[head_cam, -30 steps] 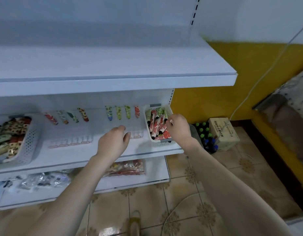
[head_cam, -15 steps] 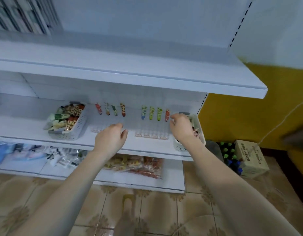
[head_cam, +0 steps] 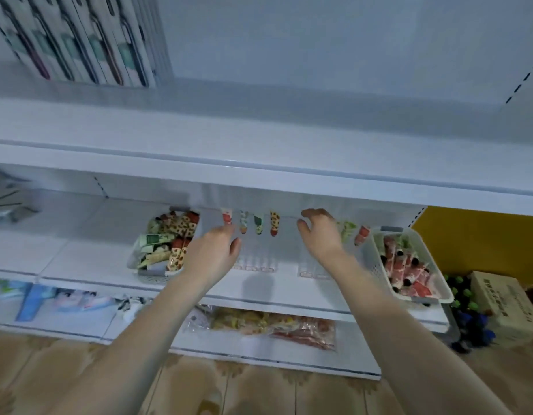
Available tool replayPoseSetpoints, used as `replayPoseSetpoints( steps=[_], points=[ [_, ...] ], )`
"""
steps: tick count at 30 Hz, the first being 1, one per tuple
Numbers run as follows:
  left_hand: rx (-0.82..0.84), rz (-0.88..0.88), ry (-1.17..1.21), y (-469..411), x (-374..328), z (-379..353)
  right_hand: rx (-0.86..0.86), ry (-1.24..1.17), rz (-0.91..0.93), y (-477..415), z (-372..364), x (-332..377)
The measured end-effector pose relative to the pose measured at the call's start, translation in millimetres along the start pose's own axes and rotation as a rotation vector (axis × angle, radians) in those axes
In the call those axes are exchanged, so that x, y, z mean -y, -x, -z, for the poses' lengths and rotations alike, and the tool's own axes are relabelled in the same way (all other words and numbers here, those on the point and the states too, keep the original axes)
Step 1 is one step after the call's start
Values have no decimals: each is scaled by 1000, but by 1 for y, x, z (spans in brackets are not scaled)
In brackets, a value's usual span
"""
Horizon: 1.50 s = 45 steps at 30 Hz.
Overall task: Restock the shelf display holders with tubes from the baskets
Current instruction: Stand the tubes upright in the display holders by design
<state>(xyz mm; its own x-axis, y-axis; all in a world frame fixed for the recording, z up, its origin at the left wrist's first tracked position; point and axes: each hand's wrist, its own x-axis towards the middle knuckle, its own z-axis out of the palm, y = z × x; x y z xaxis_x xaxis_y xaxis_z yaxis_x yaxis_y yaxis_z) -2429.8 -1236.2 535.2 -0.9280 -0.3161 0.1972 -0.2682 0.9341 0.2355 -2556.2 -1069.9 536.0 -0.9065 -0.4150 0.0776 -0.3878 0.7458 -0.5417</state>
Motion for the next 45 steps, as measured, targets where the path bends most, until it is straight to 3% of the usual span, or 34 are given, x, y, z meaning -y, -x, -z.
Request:
replayPoseSetpoints(
  steps=[7,17,32,37,45],
  points=[
    [104,-76,72,-34,62,-19,66,31,-144,-19,-56,21],
    [118,38,141,-14,41,-113,126,12,-16,-23,-111,-26],
    [-101,-86,183,-3,28,-292,-67,-8,148,-21,-230,-135],
    [-169,-143,183,22,21,-303,-161,-18,159,10,-237,-141],
    [-210,-183,274,79,22,-248,-214,-7,162,80,-212,-105]
  ],
)
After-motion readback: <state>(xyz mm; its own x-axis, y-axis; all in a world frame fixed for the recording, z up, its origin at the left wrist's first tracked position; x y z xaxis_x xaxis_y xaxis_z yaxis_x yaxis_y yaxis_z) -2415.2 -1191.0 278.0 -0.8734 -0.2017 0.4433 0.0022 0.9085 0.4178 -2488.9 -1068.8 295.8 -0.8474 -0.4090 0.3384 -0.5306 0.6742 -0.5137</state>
